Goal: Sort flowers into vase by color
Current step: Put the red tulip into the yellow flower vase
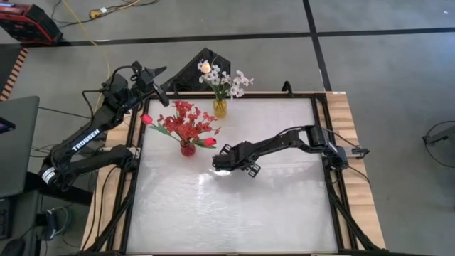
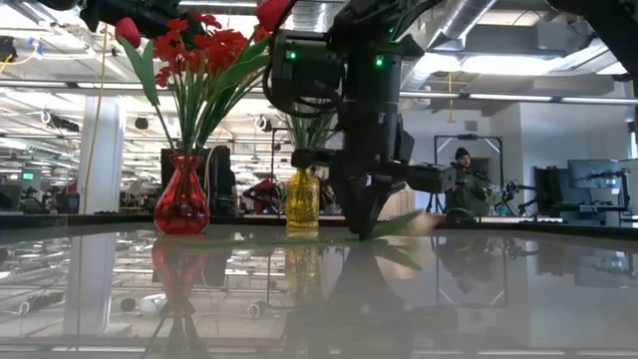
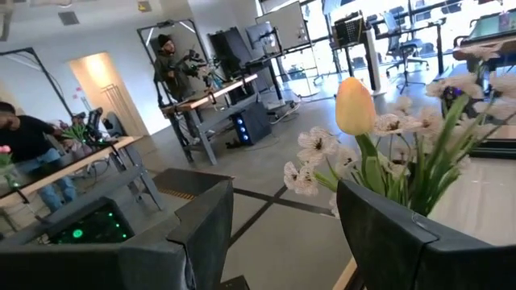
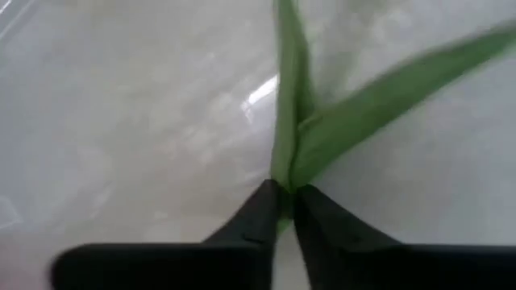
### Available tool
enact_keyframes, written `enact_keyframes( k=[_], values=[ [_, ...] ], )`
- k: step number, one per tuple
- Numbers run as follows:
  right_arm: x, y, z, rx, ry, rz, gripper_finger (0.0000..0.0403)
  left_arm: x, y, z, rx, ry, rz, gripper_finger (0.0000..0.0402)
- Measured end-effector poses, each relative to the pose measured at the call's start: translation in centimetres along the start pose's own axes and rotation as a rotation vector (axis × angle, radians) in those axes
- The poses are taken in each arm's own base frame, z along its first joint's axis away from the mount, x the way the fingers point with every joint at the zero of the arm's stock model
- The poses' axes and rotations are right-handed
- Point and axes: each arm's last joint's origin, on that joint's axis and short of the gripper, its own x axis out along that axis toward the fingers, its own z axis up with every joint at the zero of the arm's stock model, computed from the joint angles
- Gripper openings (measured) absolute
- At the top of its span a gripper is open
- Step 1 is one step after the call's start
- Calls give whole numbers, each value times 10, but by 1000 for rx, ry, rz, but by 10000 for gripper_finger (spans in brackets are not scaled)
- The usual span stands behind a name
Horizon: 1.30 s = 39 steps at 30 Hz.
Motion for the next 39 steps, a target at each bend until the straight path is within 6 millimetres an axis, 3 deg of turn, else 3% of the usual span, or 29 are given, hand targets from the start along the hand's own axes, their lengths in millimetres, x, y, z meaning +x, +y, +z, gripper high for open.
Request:
enact_keyframes(
  k=[3,7,10,13,18,22,27,30,33,37,39],
  values=[
    [-6,0,5,-4,-18,2,22,0,0,0,1,0,5,213],
    [-26,-9,19,-84,-130,10,26,-3,1,3,3,-12,10,212],
    [-78,-10,40,-99,-162,135,38,-5,1,4,5,-19,13,212],
    [-125,-21,65,-207,-322,289,33,-5,1,4,-3,-18,12,212],
    [-192,-35,119,-471,-679,459,16,-2,-1,-1,-47,12,-18,212],
    [-225,-47,163,-604,-778,438,16,-1,-1,-2,-77,23,-21,212],
    [-243,-52,237,-667,-812,316,16,-1,-1,-2,-102,29,-7,212],
    [-239,-36,282,-800,-724,322,16,-1,0,-3,-159,44,29,212],
    [-223,-12,324,-949,-666,538,16,-1,0,-4,-221,51,54,212],
    [-211,9,383,-889,-779,825,16,-1,2,-4,-291,56,94,212],
    [-195,20,405,-883,-798,976,16,-1,2,-5,-332,57,101,212]
  ],
)
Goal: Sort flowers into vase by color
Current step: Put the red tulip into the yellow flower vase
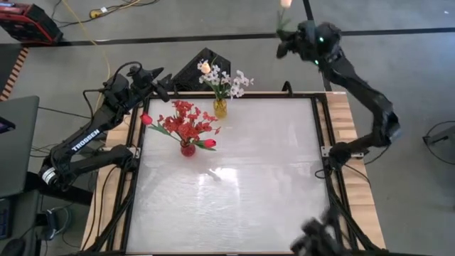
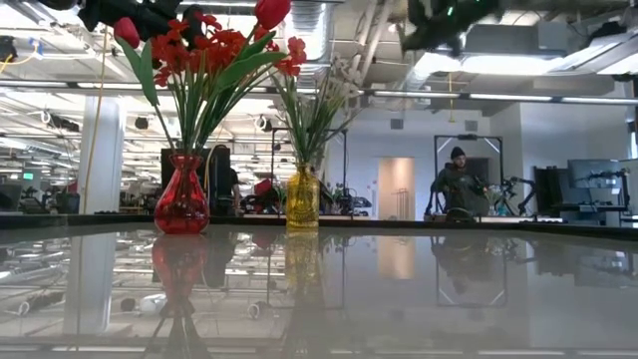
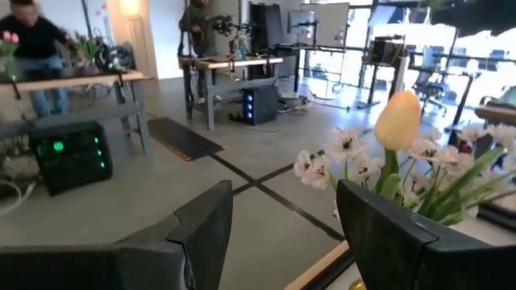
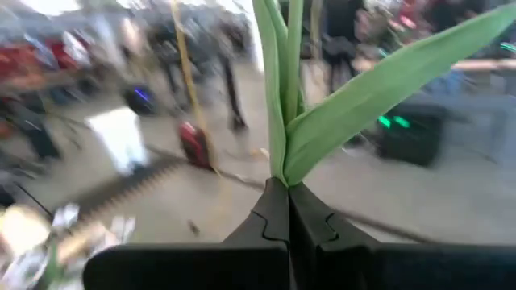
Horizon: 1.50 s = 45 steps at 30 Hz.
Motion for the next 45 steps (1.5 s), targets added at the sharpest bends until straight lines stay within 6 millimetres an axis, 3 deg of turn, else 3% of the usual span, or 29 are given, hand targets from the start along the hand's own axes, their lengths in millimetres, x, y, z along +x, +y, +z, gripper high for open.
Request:
enact_keyframes(
  k=[3,8,13,22,29,45],
  values=[
    [36,-18,-12,11,-89,106,16,0,0,0,-35,0,1,212],
    [87,-25,-40,62,-206,288,16,0,0,-1,-74,14,2,212],
    [117,-22,-69,138,-243,445,16,0,0,-3,-76,33,3,212],
    [119,14,-78,110,-193,654,16,0,0,-6,-62,61,4,212],
    [120,46,-88,78,-147,707,16,0,0,-6,-34,61,3,212],
    [122,56,-100,2,-80,658,16,0,0,-6,-18,61,2,212]
  ],
)
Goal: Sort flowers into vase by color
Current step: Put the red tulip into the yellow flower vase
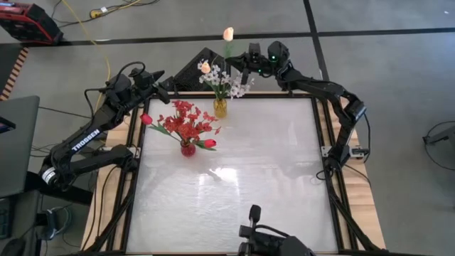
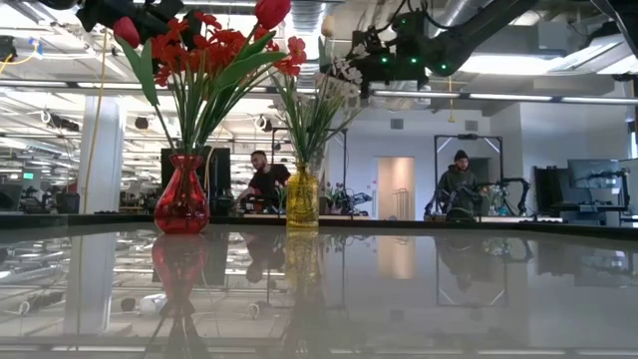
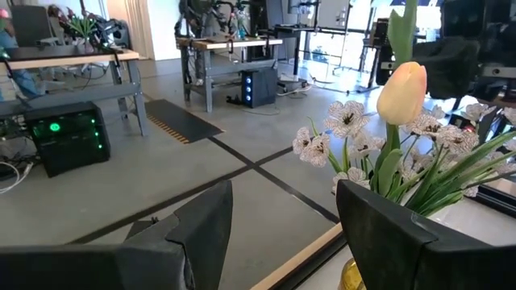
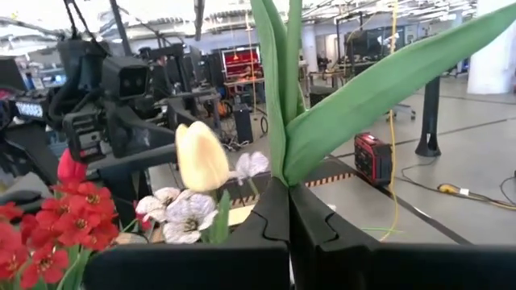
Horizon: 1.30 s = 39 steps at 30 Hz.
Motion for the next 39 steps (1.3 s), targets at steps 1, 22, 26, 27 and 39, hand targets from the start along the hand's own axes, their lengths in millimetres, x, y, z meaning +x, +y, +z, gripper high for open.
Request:
enact_keyframes(
  k=[1,22,26,27,39],
  values=[
    [0,1,0,-7,0,1,16,0,0,0,0,0,0,212],
    [-12,-1,-29,104,-92,-47,15,0,1,-1,-6,8,21,212],
    [-10,3,-30,106,-92,-43,15,0,1,-2,-8,16,23,212],
    [-10,3,-30,106,-94,-43,15,0,1,-2,-11,16,23,212],
    [-6,9,-35,115,-50,-41,15,0,1,-2,-11,19,23,212]
  ],
)
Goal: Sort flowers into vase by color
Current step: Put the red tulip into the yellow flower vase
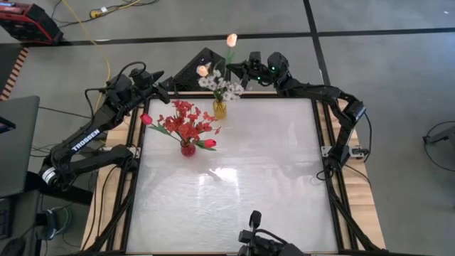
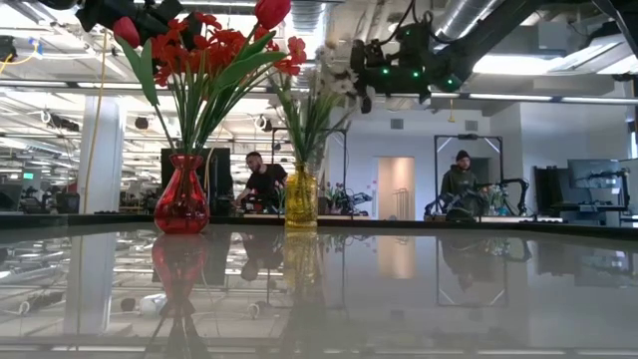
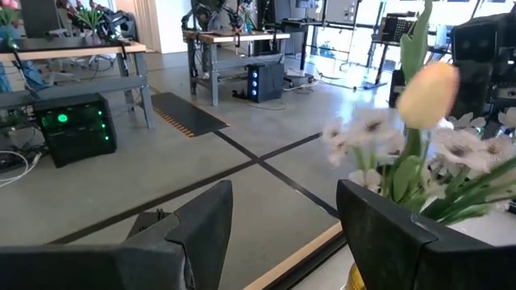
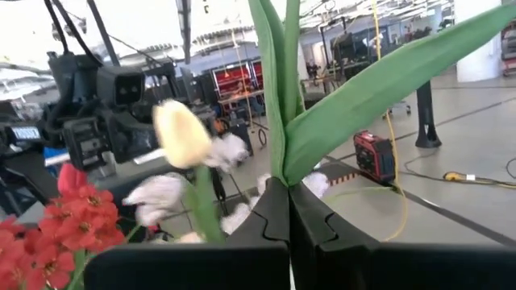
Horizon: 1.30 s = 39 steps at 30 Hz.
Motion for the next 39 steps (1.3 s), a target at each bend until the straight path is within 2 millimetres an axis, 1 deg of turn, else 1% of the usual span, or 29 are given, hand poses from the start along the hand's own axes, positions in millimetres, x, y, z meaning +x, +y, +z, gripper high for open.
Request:
enact_keyframes(
  k=[9,14,23,28,32,36,39],
  values=[
    [4,7,-9,-62,57,-3,15,0,0,0,0,0,0,212],
    [6,11,-16,-137,107,2,15,0,0,0,0,0,0,212],
    [4,9,-23,-196,181,-4,15,0,0,0,0,0,0,212],
    [3,8,-27,-236,226,10,34,0,0,0,0,0,0,212],
    [3,8,-30,-230,251,10,39,0,0,0,0,0,1,212],
    [2,10,-24,-233,246,11,42,0,0,0,-1,0,2,212],
    [3,14,-9,-234,236,11,53,0,0,0,0,0,2,212]
  ],
)
